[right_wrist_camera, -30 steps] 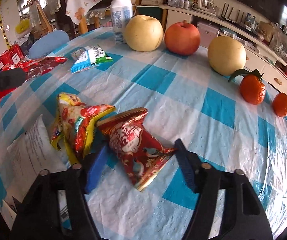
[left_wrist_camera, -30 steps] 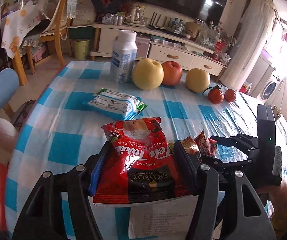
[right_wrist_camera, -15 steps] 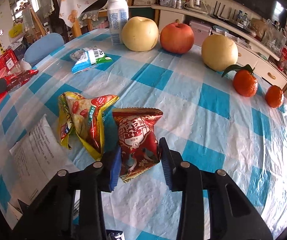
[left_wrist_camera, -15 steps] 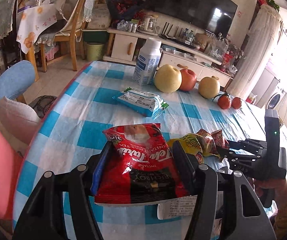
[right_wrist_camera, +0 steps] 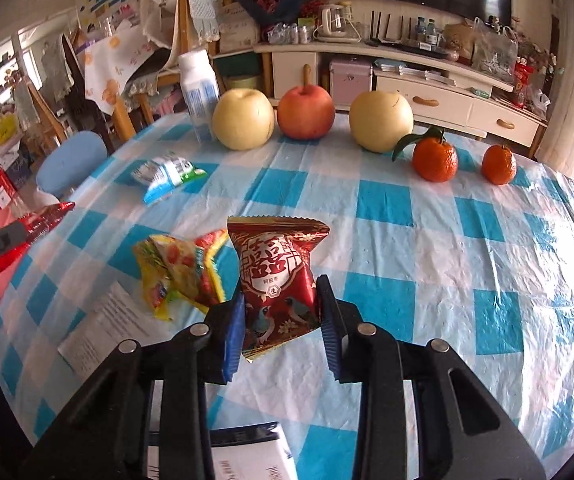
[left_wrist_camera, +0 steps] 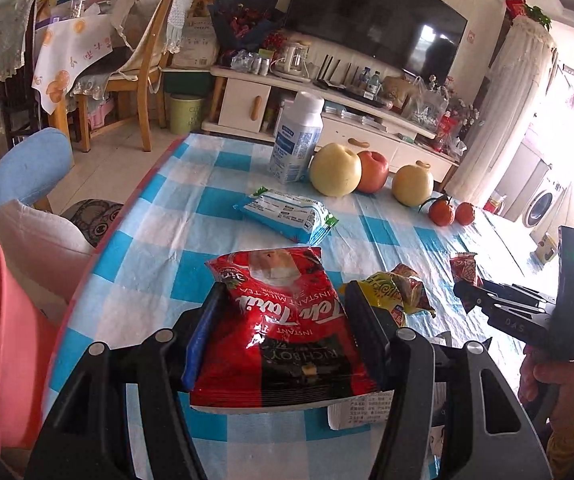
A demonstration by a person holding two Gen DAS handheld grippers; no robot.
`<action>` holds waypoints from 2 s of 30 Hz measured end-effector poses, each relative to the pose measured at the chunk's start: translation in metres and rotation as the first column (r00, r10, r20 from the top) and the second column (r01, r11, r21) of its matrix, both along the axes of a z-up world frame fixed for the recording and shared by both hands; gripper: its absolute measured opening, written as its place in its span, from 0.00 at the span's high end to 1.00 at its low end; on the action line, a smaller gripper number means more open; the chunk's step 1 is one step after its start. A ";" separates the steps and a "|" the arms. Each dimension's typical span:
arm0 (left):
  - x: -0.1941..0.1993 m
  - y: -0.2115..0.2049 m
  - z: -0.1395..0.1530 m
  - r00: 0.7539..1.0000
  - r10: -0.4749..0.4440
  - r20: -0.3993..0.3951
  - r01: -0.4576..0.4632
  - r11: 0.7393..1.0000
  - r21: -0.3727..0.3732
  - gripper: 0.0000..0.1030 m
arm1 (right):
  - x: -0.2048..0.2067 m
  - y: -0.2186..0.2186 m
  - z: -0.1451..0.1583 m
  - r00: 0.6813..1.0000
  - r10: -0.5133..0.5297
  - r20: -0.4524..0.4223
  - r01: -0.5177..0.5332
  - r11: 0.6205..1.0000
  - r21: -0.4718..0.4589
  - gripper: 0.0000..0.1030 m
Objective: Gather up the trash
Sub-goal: 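Carry milk tea packet and red-white snack packet over pink bucket, then open both grippers to drop both packets into pink bucket, then bring both tools back over the table toward the yellow chip bag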
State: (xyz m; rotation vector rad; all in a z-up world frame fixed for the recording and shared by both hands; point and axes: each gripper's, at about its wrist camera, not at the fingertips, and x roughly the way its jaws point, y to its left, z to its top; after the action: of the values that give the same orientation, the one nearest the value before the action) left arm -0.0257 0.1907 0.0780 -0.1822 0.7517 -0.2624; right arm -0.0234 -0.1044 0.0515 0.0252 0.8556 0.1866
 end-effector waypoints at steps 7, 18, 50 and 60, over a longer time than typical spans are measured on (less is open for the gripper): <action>-0.007 0.023 0.014 0.999 0.035 0.028 -0.034 0.999 -0.037 0.41 | -0.013 0.029 0.020 1.000 0.003 0.026 -0.004 0.999 0.034 0.66; -0.020 0.078 0.032 0.984 0.164 0.070 -0.160 0.985 -0.059 0.41 | -0.032 0.122 0.055 0.984 0.159 0.075 -0.165 0.984 0.072 0.66; -0.058 0.307 0.005 0.694 0.716 -0.070 -0.715 0.675 -0.184 0.28 | -0.031 0.416 0.028 0.803 0.595 0.023 -0.593 0.795 0.128 0.34; -0.048 0.293 0.007 0.734 0.677 -0.053 -0.675 0.718 -0.168 0.20 | -0.046 0.366 0.025 0.860 0.510 0.020 -0.510 0.855 0.093 0.19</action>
State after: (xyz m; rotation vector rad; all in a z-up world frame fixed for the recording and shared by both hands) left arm -0.0739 0.4838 0.0850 -0.6141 0.6010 0.3813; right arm -0.0690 0.2617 0.0767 -0.1151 0.8447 0.7309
